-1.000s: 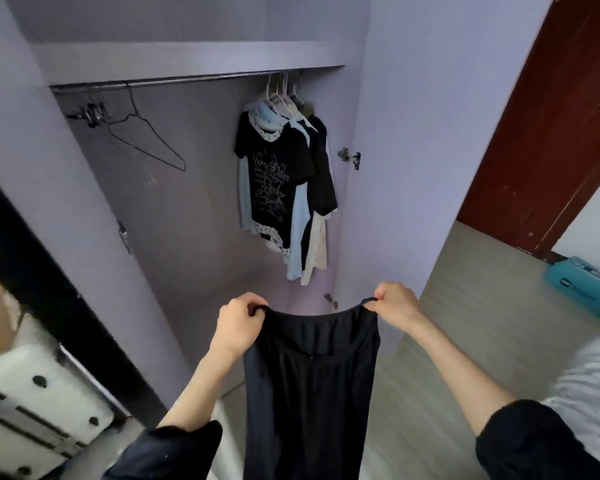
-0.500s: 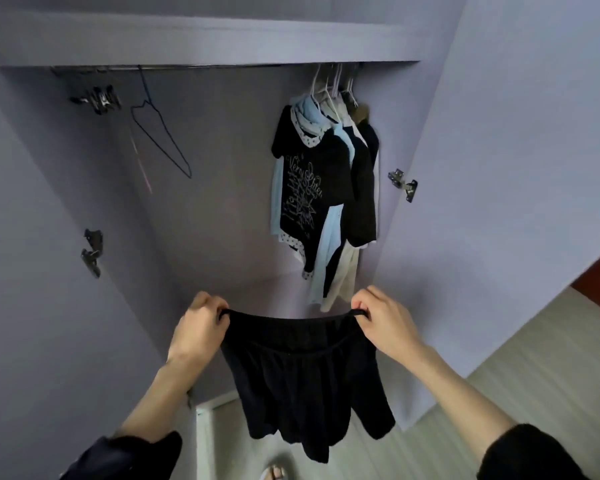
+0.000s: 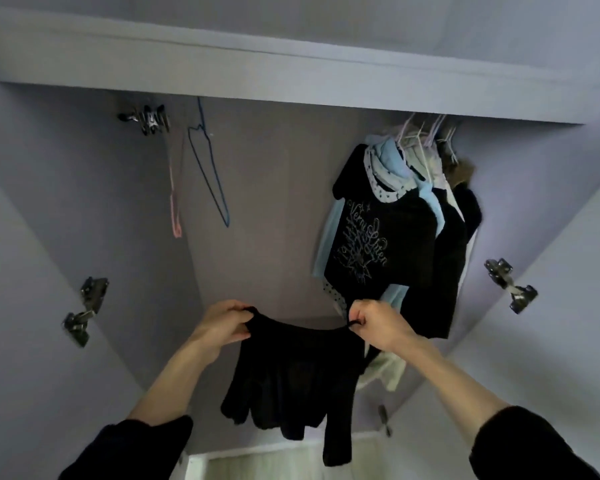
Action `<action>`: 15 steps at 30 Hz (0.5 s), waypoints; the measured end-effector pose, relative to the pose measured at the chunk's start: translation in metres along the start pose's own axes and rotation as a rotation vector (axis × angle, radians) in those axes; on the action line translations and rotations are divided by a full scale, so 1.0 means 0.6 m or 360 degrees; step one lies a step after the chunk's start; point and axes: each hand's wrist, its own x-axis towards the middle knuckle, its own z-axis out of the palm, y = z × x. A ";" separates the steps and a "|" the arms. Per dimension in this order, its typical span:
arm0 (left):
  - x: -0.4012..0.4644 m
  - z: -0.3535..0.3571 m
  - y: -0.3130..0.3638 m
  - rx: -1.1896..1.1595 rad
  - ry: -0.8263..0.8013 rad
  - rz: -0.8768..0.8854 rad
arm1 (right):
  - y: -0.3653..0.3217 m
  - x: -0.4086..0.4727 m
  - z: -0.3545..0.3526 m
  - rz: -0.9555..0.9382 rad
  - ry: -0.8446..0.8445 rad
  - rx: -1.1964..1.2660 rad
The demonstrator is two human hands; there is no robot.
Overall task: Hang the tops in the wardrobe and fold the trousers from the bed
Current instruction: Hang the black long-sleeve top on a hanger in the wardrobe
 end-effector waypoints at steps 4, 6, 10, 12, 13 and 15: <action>0.025 -0.011 0.033 0.0013 0.0167 0.0091 | -0.009 0.090 -0.002 -0.0054 -0.0166 0.0067; 0.035 -0.026 0.050 0.0019 0.0258 0.0175 | -0.024 0.136 0.001 -0.0143 -0.0207 0.0087; 0.033 -0.052 0.079 0.0097 0.0359 0.0351 | -0.056 0.195 0.011 -0.0248 -0.0435 0.0054; 0.031 -0.065 0.091 0.0141 0.0422 0.0403 | -0.081 0.224 0.006 -0.0381 -0.0538 -0.0041; 0.031 -0.071 0.094 0.0149 0.0451 0.0418 | -0.098 0.236 0.000 -0.0451 -0.0535 -0.0050; 0.029 -0.080 0.097 0.0173 0.0490 0.0429 | -0.143 0.256 -0.017 -0.0518 -0.0444 0.0212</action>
